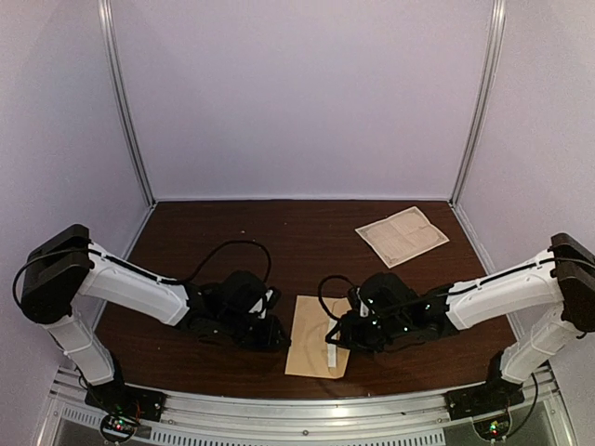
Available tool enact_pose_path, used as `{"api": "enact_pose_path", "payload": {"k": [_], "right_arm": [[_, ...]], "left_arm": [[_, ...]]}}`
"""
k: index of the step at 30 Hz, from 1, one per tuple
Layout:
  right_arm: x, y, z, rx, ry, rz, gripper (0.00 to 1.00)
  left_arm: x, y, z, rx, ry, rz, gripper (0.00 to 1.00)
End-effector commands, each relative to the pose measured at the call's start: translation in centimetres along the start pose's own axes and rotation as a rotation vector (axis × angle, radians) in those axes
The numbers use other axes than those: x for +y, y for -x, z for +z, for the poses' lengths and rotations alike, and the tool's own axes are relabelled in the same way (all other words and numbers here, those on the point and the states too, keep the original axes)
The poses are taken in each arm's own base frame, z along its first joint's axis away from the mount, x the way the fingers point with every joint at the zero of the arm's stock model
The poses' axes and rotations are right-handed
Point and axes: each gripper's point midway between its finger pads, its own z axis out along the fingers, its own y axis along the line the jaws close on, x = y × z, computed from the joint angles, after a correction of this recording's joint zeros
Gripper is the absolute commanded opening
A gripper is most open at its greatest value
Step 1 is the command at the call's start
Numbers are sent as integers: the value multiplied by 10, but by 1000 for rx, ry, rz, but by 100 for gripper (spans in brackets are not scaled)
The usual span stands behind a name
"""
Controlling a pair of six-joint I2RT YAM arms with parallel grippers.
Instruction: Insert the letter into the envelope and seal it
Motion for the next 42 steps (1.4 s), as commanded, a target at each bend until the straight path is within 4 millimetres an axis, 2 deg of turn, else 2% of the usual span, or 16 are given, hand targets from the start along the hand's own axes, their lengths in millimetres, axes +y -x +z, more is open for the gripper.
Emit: {"api": "enact_pose_path", "payload": {"k": [1,8,14,22,29,42], "right_arm": [[4,13,-20,-60,-58,-49,37],[-7,12,-10,-54,-88,-38,36],[-12,14,-1,-62,-101,-25,22],[-26,16,6,-69,-146,-19,13],[-25,19,13,-58,-145,-30,8],[-28,16,22,-30,-147,-35,0]], "left_arm": [[-17,21,-16,-76,-3,51,29],[-19,34,-11,-93,-1,62,31],[-17,40,-3,-94,-11,60,26],[-13,43,5,-82,6,71,16],[-10,41,11,-64,9,77,12],[1,31,19,-27,19,59,10]]}}
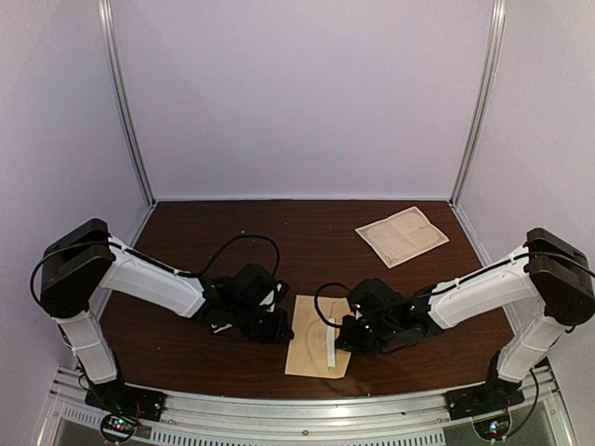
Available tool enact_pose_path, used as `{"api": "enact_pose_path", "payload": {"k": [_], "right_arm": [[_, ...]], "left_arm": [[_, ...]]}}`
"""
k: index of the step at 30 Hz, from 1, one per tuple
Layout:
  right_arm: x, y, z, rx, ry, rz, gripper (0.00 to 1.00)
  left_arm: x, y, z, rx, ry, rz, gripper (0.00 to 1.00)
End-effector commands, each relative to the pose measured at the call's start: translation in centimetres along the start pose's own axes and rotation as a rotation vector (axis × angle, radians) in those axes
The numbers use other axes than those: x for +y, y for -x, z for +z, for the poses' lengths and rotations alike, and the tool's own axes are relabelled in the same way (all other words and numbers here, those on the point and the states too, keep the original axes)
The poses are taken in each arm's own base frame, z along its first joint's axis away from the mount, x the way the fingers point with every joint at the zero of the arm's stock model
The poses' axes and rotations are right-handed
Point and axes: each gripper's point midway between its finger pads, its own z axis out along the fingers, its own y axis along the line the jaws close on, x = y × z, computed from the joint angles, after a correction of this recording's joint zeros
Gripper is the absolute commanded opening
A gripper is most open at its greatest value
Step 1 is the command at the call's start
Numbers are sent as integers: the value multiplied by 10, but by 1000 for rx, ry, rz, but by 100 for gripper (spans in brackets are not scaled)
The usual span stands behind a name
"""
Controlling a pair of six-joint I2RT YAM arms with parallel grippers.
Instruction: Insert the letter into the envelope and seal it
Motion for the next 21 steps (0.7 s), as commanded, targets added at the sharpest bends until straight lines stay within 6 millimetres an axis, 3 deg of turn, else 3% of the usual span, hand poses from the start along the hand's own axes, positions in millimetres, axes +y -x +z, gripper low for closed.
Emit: {"api": "enact_pose_path", "payload": {"k": [1,7,21], "right_arm": [[2,3,6,5,-1,-10,0],[14,4,10,13,39,-25,0],[18,2,18,37,45,-31,0]], "left_arm": [[-4,3,4,-4,-32,7,9],[-5,2,4,1,-46,3,6],[-9,-3,4,10,-83,-13,3]]}}
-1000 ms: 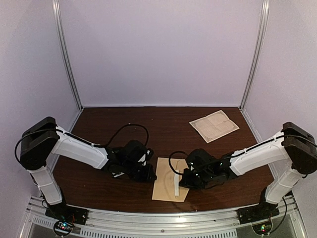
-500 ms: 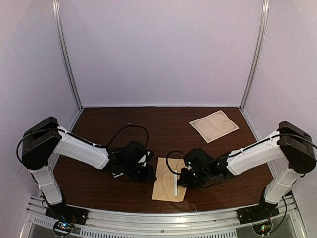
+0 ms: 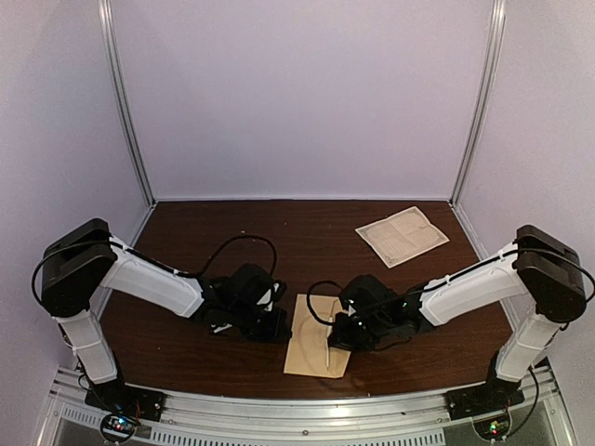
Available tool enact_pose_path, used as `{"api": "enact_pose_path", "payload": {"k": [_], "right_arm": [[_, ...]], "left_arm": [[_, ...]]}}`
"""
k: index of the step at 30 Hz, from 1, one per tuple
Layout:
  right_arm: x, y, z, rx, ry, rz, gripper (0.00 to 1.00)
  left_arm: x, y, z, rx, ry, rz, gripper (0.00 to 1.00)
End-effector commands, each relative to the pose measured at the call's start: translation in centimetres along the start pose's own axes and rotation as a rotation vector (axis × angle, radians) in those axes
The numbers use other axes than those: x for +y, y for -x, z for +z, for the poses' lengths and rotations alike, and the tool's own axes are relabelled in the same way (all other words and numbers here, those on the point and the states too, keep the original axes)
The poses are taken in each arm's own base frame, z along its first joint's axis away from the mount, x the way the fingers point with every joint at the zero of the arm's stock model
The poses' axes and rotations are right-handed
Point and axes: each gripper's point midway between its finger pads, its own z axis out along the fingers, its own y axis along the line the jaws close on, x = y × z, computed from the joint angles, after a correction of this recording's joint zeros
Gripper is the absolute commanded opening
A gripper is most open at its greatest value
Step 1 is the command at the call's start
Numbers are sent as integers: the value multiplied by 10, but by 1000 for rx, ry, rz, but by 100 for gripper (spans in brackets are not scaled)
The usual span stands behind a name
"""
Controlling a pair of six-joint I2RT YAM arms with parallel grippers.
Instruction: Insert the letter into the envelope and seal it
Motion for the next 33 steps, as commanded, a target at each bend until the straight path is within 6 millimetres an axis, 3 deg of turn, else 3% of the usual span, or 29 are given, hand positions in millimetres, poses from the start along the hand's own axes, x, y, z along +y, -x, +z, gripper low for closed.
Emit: {"api": "enact_pose_path", "payload": {"k": [1,6,14,18,25,33], "right_arm": [[0,3,5,-4,-8,-10,0],[-8,8,-16,-52,-43,0,0],[1,17,-45,-92,-9,-4,22],[7,17,-39,-78,14,-7,25],[10,15,-20,-48,30,-3,18],[9,12,-10,-27,38,-3,18]], "left_arm": [[-9,-2,2,4,-49,9,2],[-4,5,-11,-42,-2,12,5],[-24,22,-27,-85,-44,32,10],[-20,29,-24,-87,-42,27,11],[-12,27,-18,-72,-43,15,11],[-9,20,-12,-50,-57,9,11]]}}
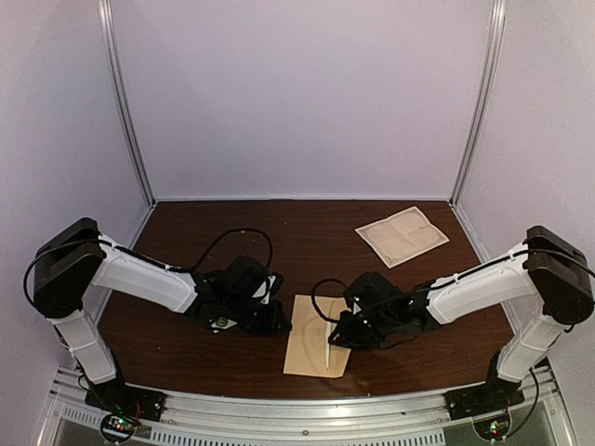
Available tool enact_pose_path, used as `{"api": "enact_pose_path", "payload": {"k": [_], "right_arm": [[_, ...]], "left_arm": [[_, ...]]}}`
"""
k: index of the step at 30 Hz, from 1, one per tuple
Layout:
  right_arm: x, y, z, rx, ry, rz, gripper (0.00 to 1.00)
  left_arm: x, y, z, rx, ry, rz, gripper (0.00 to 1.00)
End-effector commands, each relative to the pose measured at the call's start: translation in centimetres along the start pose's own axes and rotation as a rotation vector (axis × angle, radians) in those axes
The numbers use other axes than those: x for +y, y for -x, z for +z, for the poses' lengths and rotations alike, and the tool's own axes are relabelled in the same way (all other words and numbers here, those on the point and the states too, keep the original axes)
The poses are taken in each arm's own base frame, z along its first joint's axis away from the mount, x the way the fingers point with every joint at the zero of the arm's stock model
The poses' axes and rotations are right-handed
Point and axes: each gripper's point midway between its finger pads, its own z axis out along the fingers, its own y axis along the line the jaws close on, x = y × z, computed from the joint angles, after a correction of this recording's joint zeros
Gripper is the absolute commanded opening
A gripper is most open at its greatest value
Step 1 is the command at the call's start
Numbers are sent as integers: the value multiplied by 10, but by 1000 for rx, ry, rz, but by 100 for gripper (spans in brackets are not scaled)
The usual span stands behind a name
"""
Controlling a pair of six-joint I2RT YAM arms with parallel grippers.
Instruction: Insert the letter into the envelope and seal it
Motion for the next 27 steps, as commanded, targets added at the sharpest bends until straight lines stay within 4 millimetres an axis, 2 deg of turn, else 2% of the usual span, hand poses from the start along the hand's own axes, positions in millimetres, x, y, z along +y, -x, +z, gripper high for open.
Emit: {"api": "enact_pose_path", "payload": {"k": [1,7,15,27], "right_arm": [[15,8,3,-15,51,-10,18],[15,7,9,-3,54,-9,13],[13,5,15,10,50,-3,0],[19,4,24,29,65,-12,0]], "left_arm": [[-6,4,4,-9,-40,15,11],[-3,-1,7,7,-45,9,10],[0,-5,9,19,-47,4,5],[2,-14,11,40,-62,-11,2]]}}
